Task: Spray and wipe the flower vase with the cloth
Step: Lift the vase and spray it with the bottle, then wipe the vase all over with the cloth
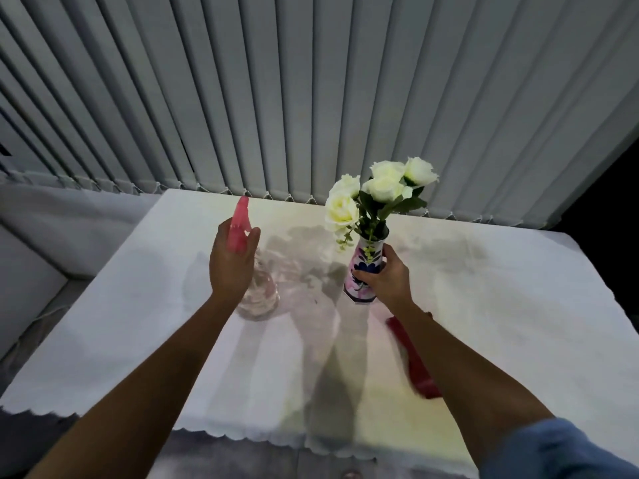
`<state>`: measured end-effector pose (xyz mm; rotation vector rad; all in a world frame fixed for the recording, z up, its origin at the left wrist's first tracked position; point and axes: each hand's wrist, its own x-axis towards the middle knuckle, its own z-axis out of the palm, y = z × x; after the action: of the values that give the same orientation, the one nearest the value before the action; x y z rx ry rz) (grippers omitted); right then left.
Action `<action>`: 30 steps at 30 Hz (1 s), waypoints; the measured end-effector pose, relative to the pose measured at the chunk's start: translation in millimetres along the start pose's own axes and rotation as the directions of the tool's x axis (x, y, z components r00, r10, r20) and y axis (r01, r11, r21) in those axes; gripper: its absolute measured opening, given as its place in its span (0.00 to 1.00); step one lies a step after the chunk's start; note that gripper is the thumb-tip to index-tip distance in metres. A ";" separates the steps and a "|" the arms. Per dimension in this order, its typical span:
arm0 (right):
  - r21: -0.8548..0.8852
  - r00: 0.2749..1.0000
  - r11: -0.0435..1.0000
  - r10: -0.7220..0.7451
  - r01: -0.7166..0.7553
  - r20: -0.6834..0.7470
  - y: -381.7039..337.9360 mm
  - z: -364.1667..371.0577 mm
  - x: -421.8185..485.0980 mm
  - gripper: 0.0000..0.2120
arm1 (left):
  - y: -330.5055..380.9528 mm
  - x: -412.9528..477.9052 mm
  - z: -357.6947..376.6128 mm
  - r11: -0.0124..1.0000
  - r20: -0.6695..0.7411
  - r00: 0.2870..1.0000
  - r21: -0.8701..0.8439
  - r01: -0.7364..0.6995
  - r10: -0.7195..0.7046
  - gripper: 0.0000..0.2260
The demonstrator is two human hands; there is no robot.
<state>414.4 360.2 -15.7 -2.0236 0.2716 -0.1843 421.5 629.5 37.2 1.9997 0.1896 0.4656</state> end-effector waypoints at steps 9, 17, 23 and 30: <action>0.065 0.994 0.997 0.038 -0.045 0.102 11.1 -2.2 -1.4 0.36 | -3.8 -102.1 71.2 0.982 -0.100 0.978 0.022 0.189 -0.186 0.16; -0.634 0.993 0.765 0.107 -0.117 -0.053 61.7 -38.4 -65.6 0.30 | 0.5 -69.9 123.8 0.989 0.541 0.840 0.144 -0.037 -0.047 0.31; -0.789 0.971 0.615 0.184 0.006 0.150 92.2 -42.9 -101.7 0.30 | 10.0 -46.6 158.0 0.992 0.599 0.798 0.126 -0.008 -0.070 0.40; -0.785 0.974 0.619 0.193 -0.025 0.121 97.7 -40.8 -108.2 0.30 | 3.2 -46.5 172.0 0.995 0.652 0.757 0.097 -0.015 -0.052 0.30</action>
<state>289.3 311.9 -85.9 -2.8697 0.3974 0.2737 448.2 470.8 -39.4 2.1319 -0.2153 -0.2881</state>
